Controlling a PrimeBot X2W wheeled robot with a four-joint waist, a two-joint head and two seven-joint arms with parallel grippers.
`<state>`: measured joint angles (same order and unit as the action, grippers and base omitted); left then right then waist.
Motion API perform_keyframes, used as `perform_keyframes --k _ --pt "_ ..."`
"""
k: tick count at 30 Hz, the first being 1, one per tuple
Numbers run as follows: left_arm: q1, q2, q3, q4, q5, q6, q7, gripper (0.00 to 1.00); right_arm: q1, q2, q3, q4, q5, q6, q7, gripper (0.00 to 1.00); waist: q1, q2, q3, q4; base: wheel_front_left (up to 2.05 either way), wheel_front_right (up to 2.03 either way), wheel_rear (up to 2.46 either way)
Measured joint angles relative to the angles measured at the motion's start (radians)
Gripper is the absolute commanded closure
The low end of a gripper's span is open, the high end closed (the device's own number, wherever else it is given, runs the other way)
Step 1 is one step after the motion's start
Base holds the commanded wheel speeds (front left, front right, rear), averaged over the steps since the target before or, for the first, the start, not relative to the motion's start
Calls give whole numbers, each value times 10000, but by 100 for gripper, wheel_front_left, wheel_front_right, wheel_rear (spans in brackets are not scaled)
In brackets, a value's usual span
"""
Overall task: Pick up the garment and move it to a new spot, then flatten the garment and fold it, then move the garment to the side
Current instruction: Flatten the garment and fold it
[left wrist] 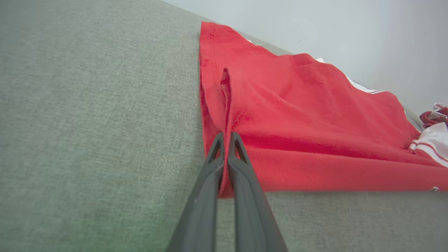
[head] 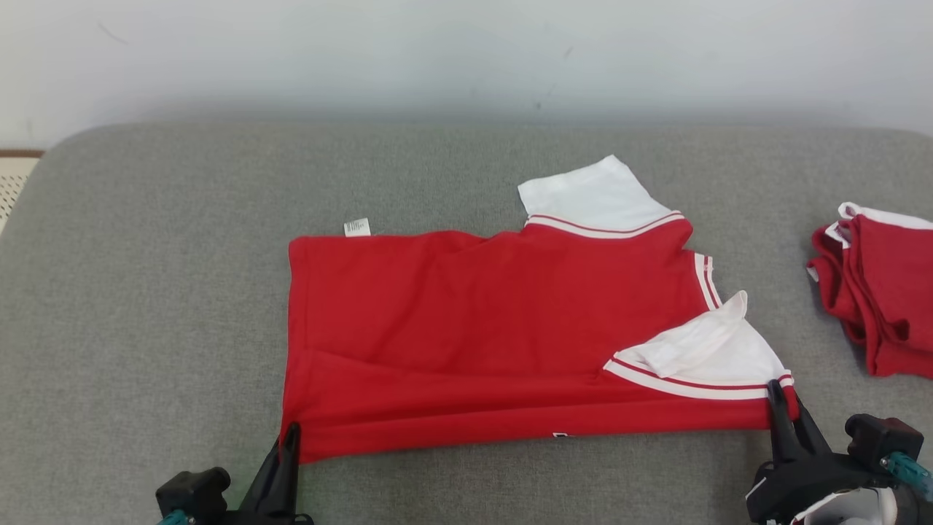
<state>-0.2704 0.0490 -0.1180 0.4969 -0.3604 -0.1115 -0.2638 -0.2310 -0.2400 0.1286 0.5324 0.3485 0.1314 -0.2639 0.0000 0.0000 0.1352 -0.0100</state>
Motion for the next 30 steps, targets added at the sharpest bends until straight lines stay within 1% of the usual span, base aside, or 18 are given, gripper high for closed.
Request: perform_keyframes --k 10,13,22,23,24,25,26,30 --pt "713 -15 176 40 176 82 2 100 461 -90 284 -15 255 0 0 100 0 -1 -1118 66 0 0 0" --pt "1052 -13 255 240 263 163 2 100 919 -84 527 -61 414 0 2 100 -1 -1 -1474 93 0 0 0" --pt "1476 -35 581 656 514 207 2 100 1953 -109 775 -362 679 0 2 100 -1 -1 -1802 77 0 0 0" --pt "1477 -35 593 769 512 207 2 85 2011 -109 817 -336 723 0 2 100 -1 -1 -1793 68 0 0 0" --pt "1482 -35 593 859 495 209 2 59 2034 -111 849 -280 738 0 2 95 -1 0 -1779 61 0 0 0" --pt "1484 -35 583 982 472 232 2 0 2033 -113 874 -217 734 0 2 20 -1 -1 -1762 58 0 0 0" --pt "1484 -36 554 1106 456 259 2 0 2032 -109 882 -174 736 0 2 0 -1 -1 -1746 61 0 0 0" --pt "1484 12 591 1296 543 610 0 0 2025 -123 667 -290 686 0 0 0 -1 -1 -1649 109 0 0 0"
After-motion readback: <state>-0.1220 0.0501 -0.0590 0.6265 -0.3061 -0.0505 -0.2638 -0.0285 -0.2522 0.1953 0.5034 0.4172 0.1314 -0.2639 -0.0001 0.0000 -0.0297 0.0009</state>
